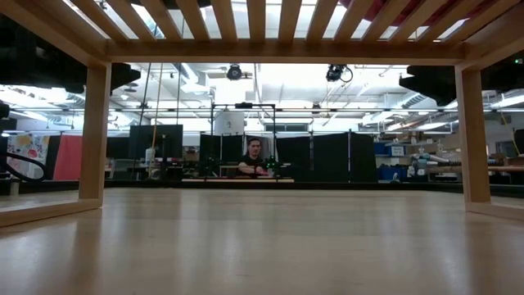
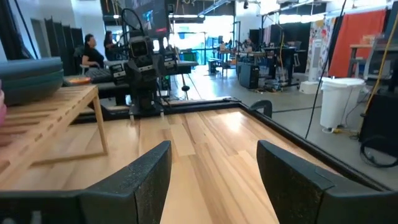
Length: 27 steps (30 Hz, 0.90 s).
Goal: Place and stack plates onto a shelf
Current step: Return to Home Position
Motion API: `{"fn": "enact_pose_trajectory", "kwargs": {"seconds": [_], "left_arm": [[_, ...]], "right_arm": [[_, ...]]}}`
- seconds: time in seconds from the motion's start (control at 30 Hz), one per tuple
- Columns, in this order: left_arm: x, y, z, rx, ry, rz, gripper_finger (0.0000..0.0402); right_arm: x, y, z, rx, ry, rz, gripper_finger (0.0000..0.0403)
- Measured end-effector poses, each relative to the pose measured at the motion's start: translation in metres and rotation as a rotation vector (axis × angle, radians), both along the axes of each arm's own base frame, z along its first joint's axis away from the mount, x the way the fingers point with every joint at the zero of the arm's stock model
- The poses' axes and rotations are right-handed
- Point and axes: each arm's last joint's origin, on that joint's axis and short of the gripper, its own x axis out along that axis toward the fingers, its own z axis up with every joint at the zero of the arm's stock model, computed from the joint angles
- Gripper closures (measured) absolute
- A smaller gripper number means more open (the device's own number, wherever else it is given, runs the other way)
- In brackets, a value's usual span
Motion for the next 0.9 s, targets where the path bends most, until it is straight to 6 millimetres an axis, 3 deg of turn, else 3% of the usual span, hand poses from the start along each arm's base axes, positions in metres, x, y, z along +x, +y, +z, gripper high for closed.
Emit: {"fn": "enact_pose_trajectory", "kwargs": {"seconds": [0.9], "left_arm": [[0.0, 0.0, 0.0001, -0.024, -0.005, -0.001, 0.0216]], "right_arm": [[0.0005, 0.0002, -0.0004, -0.006, 0.007, 0.007, 0.0161]]}}
